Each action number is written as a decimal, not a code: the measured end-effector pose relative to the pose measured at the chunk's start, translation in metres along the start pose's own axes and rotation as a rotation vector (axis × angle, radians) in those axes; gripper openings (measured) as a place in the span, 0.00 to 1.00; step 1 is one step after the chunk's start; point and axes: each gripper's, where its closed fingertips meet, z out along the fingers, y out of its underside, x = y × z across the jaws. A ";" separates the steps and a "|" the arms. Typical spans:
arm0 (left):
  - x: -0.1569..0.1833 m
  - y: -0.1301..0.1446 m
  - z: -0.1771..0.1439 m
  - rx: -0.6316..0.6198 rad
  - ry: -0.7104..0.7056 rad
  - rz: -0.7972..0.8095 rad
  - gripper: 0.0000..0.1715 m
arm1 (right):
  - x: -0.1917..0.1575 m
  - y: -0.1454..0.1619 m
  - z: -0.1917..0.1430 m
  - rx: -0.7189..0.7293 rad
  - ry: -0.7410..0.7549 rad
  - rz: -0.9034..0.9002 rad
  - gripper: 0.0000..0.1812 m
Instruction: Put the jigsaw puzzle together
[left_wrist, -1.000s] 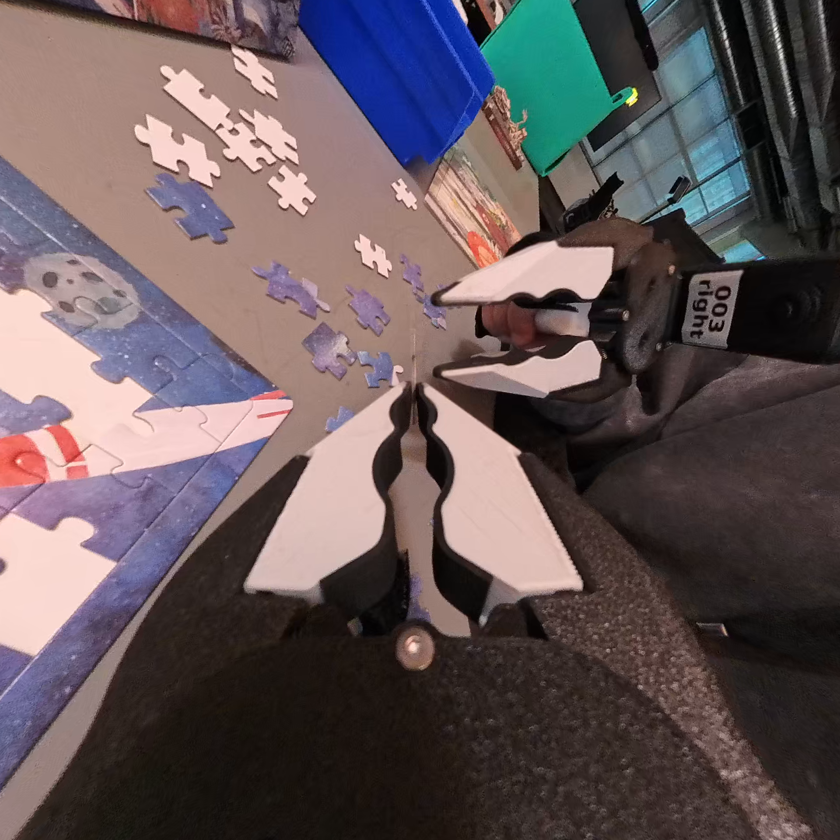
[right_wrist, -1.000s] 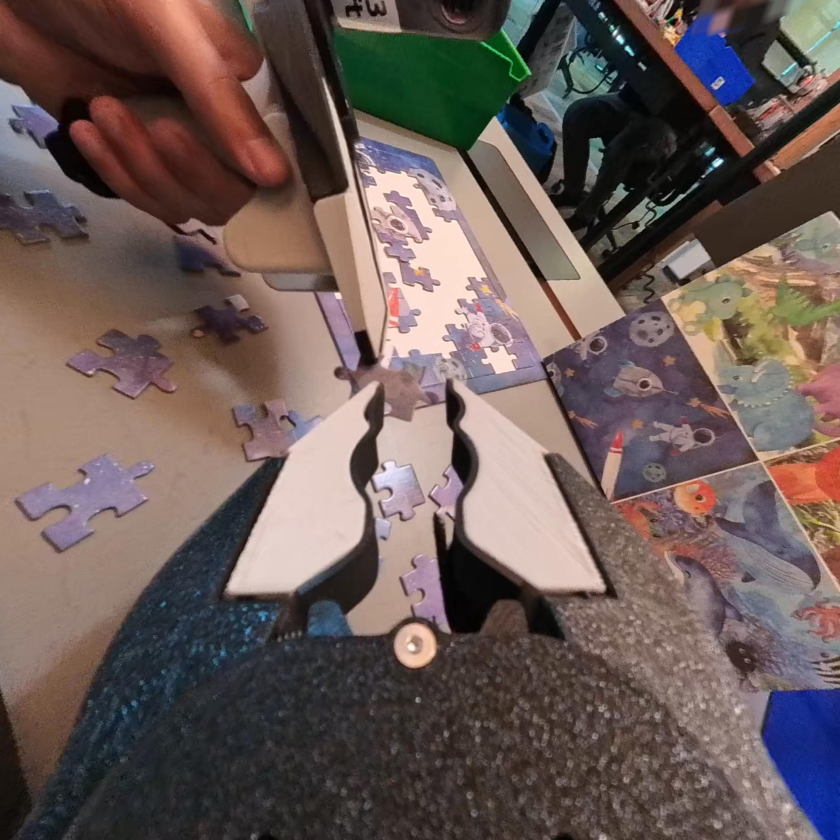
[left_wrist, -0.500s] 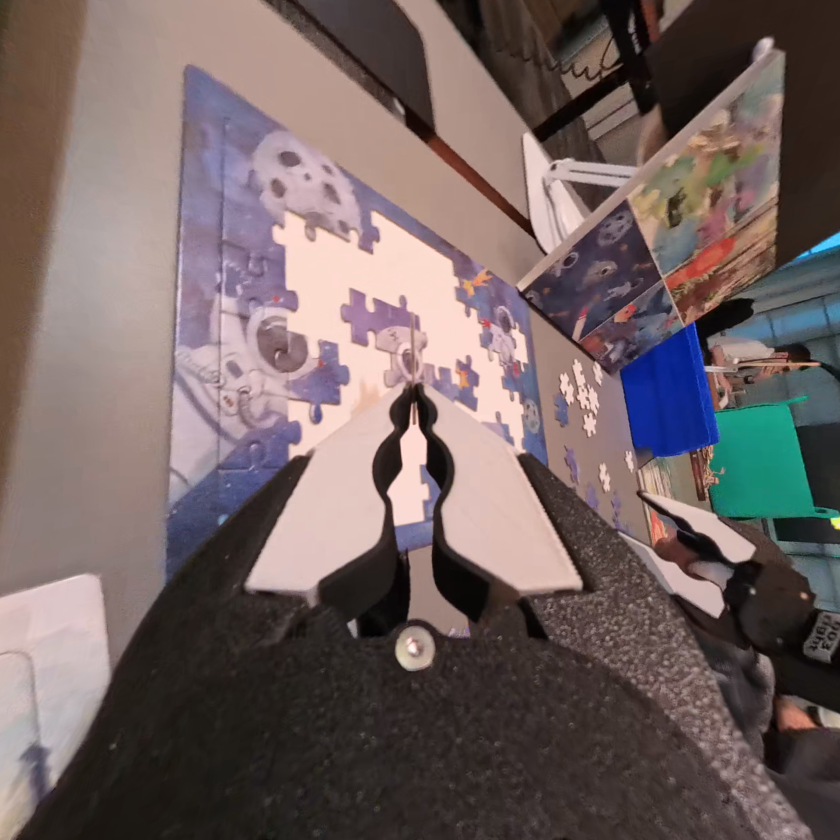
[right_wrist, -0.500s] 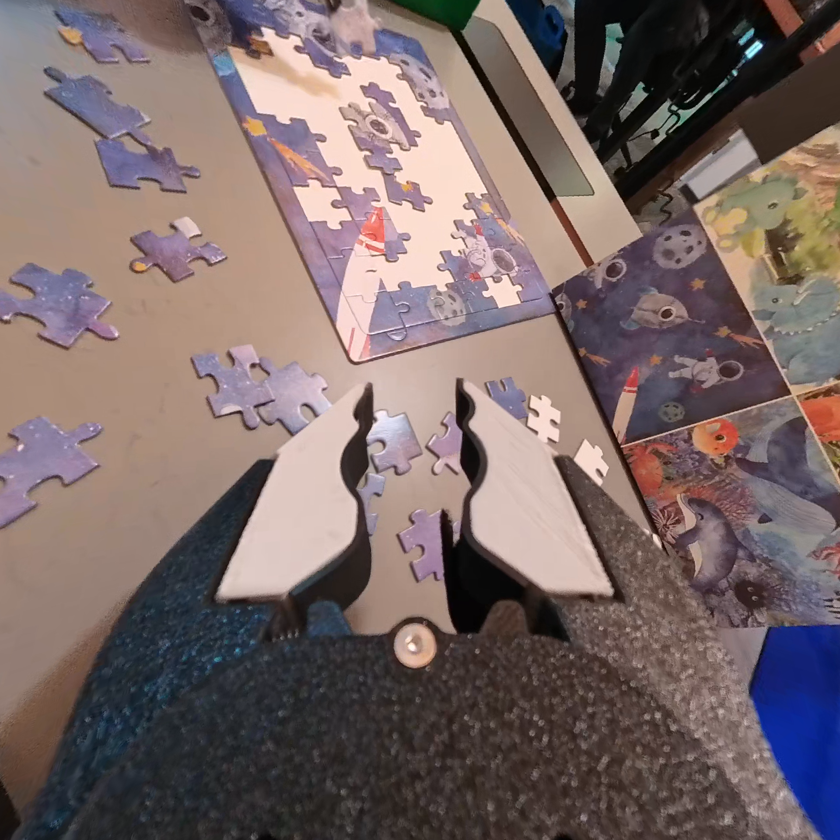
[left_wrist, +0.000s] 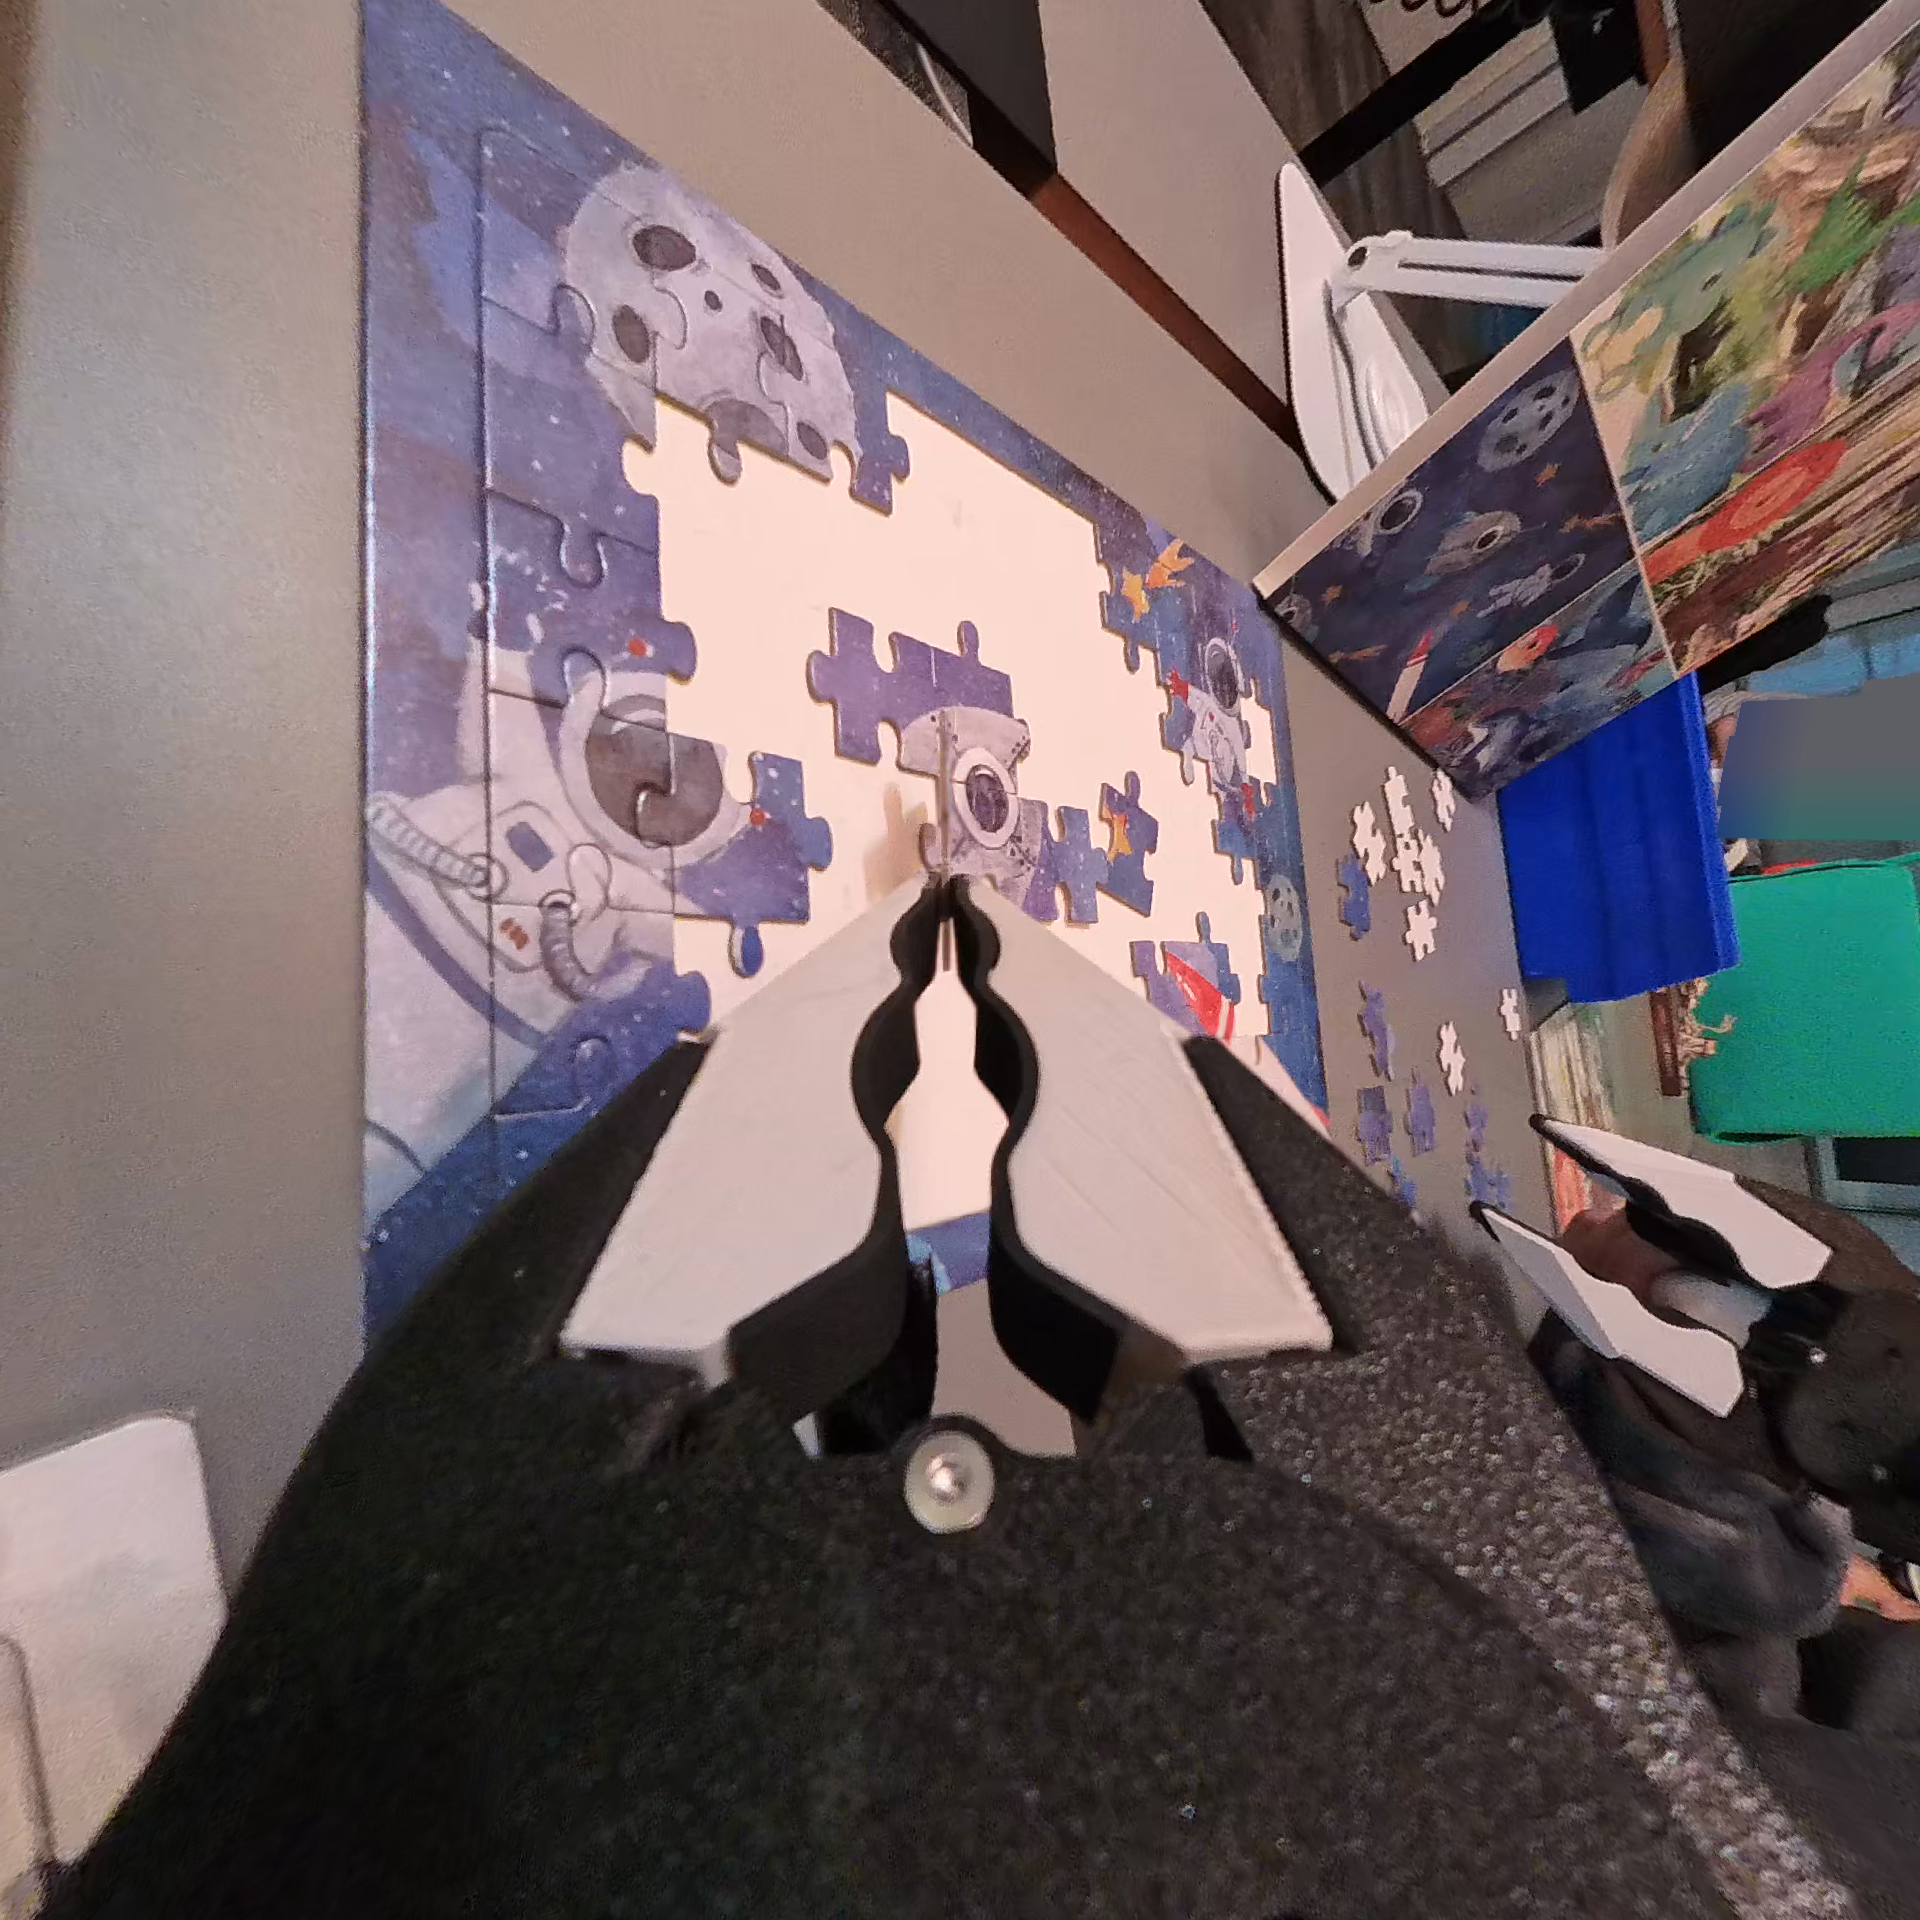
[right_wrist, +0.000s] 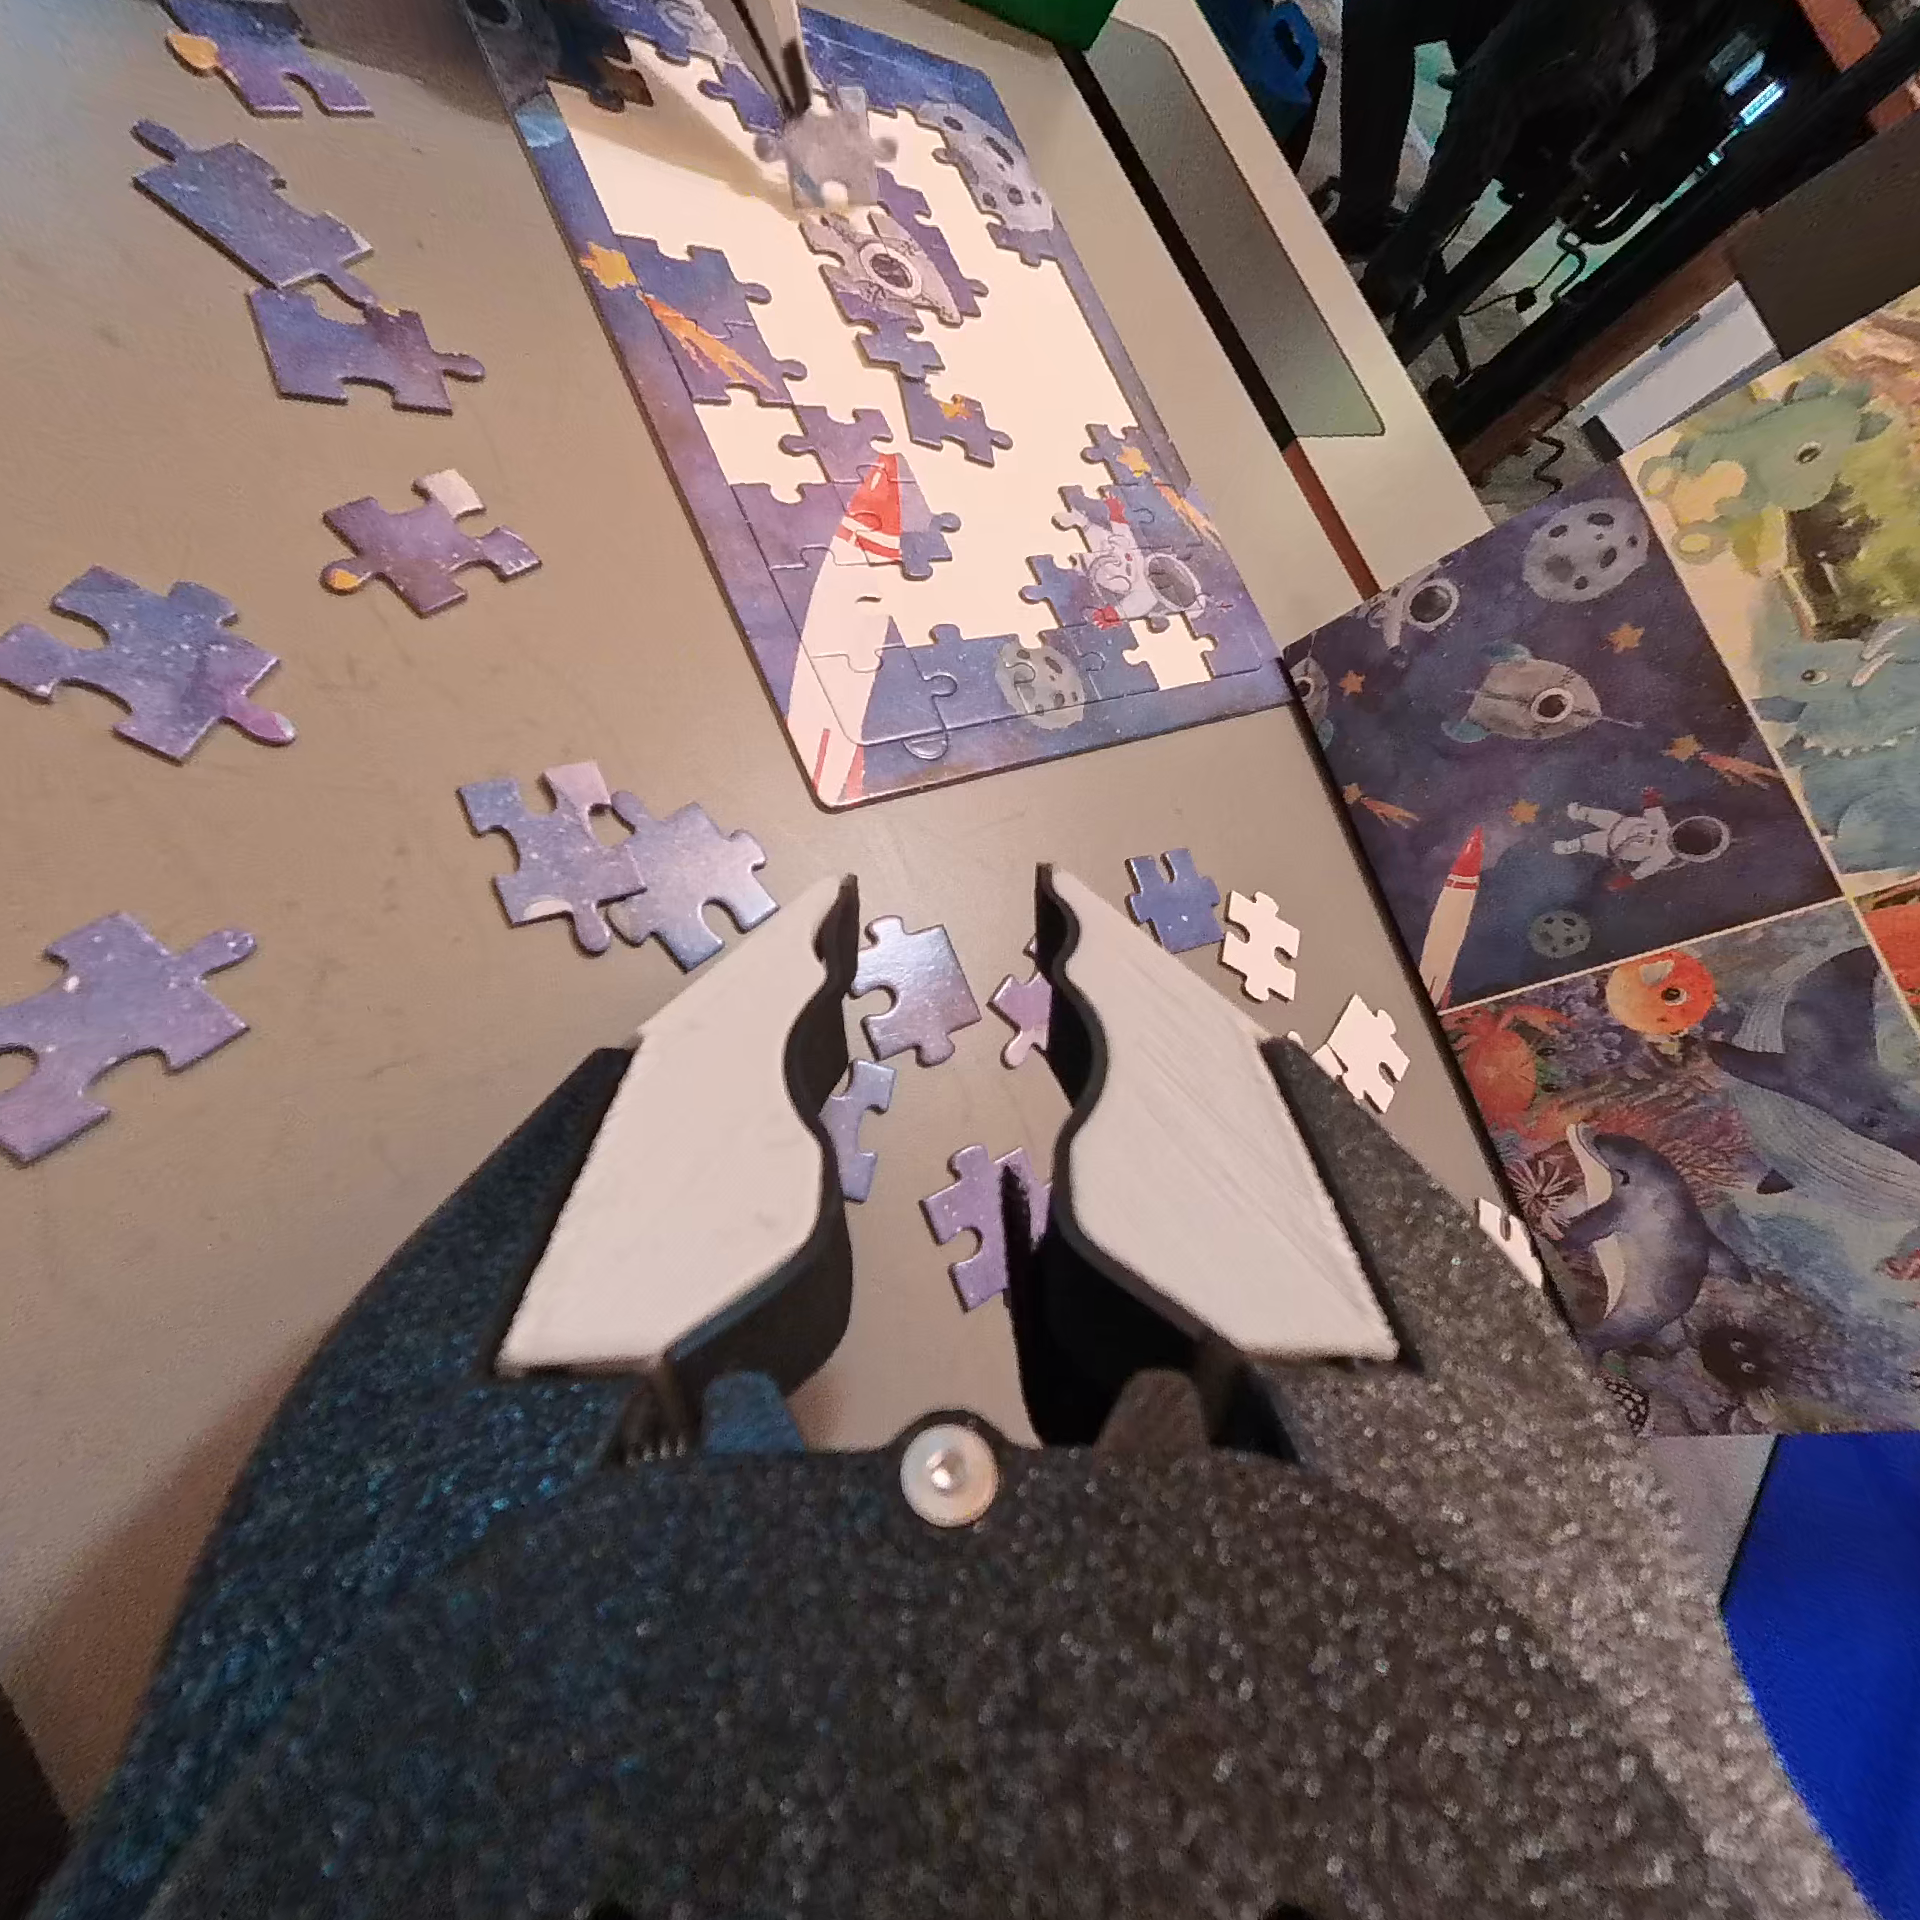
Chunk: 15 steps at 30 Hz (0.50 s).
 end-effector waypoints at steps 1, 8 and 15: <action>0.000 0.001 0.000 -0.007 0.001 0.002 0.01 | -0.001 0.000 0.000 -0.001 -0.002 -0.001 0.19; -0.001 0.002 0.004 -0.017 0.000 -0.003 0.01 | -0.004 0.002 0.002 -0.011 -0.017 -0.002 0.19; -0.003 0.002 0.005 -0.018 -0.006 -0.010 0.01 | -0.005 0.004 0.004 -0.021 -0.023 -0.005 0.19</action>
